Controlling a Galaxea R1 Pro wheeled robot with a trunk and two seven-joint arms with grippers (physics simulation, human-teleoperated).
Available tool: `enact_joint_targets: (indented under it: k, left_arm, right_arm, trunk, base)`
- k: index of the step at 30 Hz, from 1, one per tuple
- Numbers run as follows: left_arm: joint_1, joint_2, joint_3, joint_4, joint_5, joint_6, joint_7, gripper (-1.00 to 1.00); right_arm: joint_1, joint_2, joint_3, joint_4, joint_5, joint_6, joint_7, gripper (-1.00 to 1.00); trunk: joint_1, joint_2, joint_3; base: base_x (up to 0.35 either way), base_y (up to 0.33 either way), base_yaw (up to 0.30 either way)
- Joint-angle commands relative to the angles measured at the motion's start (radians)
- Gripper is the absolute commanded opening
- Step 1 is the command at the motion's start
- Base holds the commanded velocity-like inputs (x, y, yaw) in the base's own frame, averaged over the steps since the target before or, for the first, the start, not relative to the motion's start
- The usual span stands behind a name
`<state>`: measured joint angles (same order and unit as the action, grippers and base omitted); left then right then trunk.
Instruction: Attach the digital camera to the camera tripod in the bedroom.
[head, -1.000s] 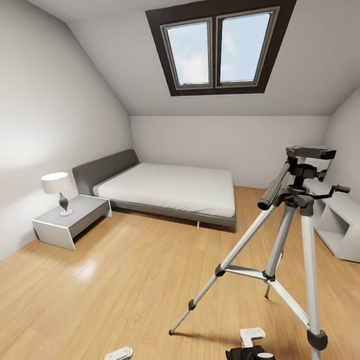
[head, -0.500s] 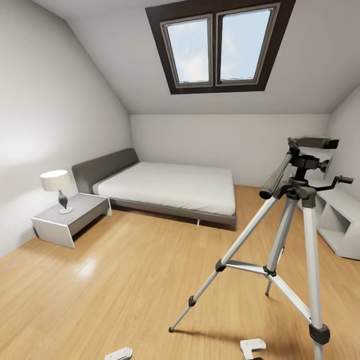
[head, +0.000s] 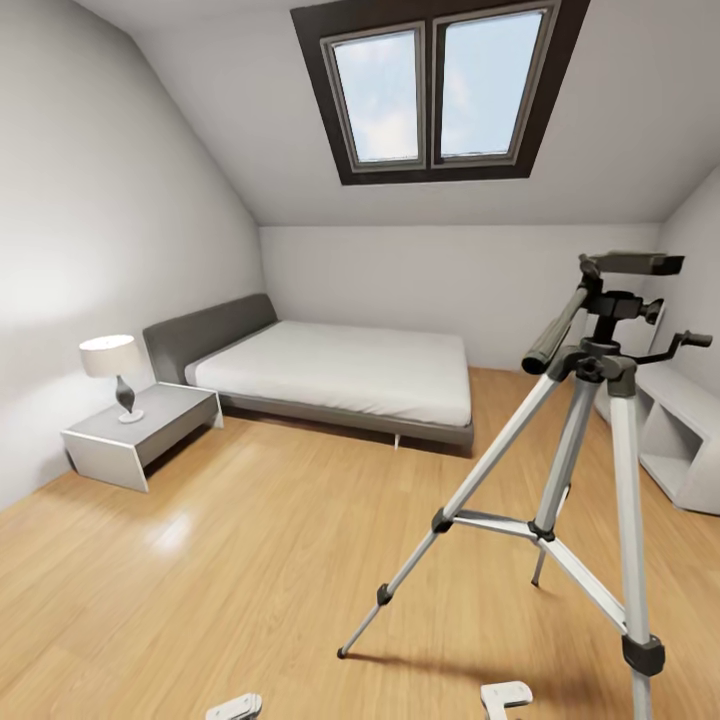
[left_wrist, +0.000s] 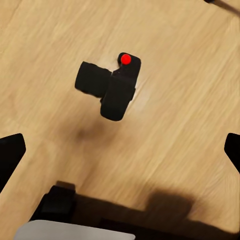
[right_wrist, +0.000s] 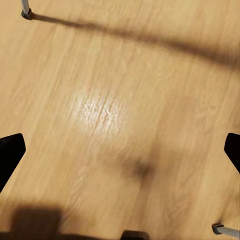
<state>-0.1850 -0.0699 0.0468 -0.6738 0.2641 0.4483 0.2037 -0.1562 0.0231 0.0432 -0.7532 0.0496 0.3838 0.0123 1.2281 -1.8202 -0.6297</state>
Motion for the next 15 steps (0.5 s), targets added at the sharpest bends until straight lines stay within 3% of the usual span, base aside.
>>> enact_joint_targets:
  k: [1, 7, 8, 15]
  left_arm:
    - [0.000, -0.001, 0.003, -0.002, 0.012, 0.003, 0.006, 1.00]
    - [0.000, 0.000, 0.003, -0.001, 0.033, 0.000, 0.006, 1.00]
    - [0.000, 0.002, 0.001, 0.002, 0.072, -0.002, 0.005, 1.00]
    - [0.001, 0.001, -0.004, 0.002, 0.080, -0.005, 0.014, 1.00]
  right_arm:
    - [0.000, 0.000, 0.000, -0.002, 0.005, 0.006, 0.001, 1.00]
    - [0.000, 0.000, 0.000, 0.000, 0.004, 0.008, 0.001, 1.00]
    - [0.000, 0.000, 0.000, 0.002, 0.002, 0.011, 0.002, 1.00]
    - [0.000, 0.001, 0.000, -0.007, 0.004, 0.006, -0.007, 1.00]
  trunk:
    - [0.004, -0.008, -0.004]
    - [0.027, -0.050, -0.023]
    - [0.031, -0.057, -0.026]
    - [0.058, -0.106, -0.048]
  base:
    - [0.000, 0.000, 0.000]
    - [0.000, 0.000, 0.000]
    - [0.000, 0.000, 0.000]
    - [0.000, 0.000, 0.000]
